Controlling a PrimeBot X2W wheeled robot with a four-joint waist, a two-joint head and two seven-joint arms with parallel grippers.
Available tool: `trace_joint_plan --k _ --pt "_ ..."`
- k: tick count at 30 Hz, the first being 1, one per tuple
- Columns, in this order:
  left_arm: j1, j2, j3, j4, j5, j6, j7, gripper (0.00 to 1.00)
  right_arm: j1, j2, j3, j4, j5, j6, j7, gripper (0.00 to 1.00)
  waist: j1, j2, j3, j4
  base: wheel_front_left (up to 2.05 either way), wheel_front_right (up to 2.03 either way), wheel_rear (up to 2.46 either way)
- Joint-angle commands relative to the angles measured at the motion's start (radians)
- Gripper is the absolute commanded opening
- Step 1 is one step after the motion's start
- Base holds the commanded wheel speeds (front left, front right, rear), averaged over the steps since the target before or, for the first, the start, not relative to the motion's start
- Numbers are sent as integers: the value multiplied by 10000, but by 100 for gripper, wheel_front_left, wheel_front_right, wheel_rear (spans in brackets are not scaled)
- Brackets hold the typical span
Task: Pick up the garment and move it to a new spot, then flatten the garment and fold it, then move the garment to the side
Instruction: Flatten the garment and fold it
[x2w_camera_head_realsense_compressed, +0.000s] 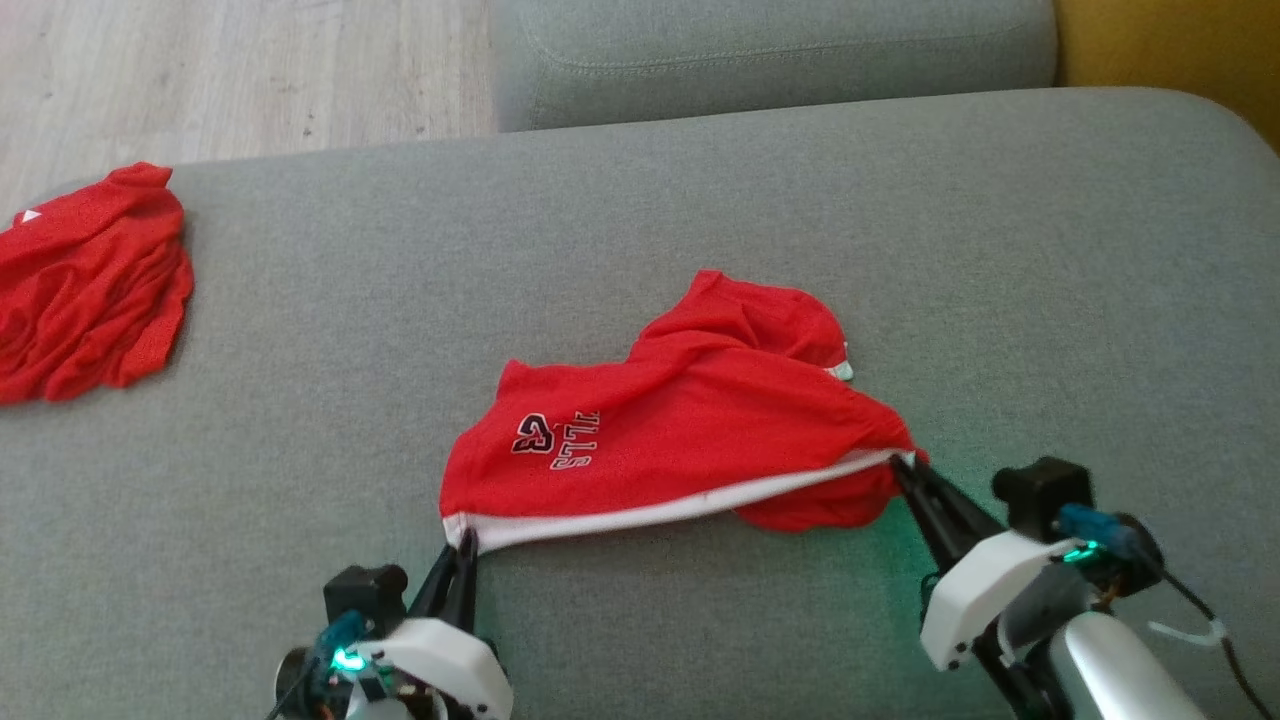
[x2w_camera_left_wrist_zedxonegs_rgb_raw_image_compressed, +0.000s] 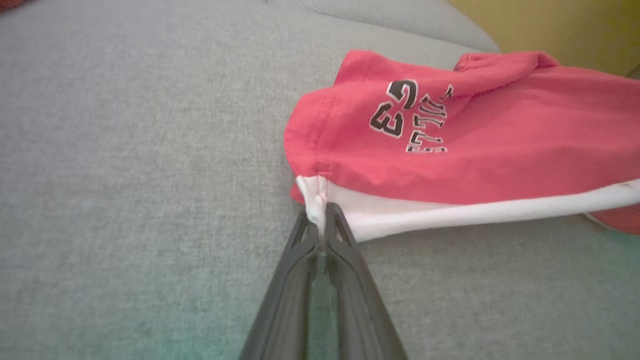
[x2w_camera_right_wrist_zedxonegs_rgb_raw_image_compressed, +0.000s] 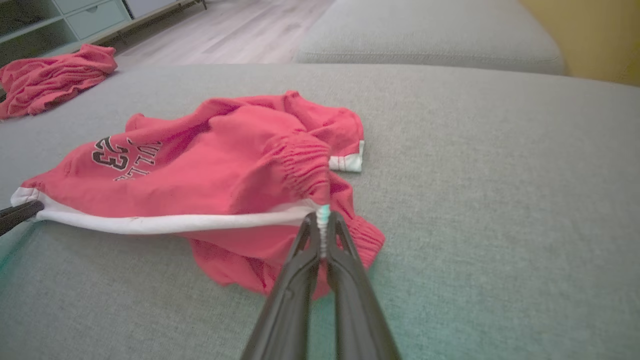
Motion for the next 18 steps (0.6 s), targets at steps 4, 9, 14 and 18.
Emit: trace_joint_plan --k 4,9,14,18 --pt "-547 332 327 -1055 289 70 -336 0 -445 -27 -190 -734 50 37 -528 0 -1 0 -253 -4 0 0 0" --pt "-407 752 513 -3244 608 231 -386 0 -438 -57 -496 -1907 372 37 -704 0 -1 0 -681 -9 0 0 0" --pt "-356 1341 698 -5753 904 523 -235 0 -555 -294 -851 -3392 334 37 -622 0 -1 0 -969 -25 0 0 0" --pt "-562 2131 992 -8528 1231 872 634 0 -757 -439 -1234 -5177 302 37 -281 0 -1 0 -1168 -70 0 0 0"
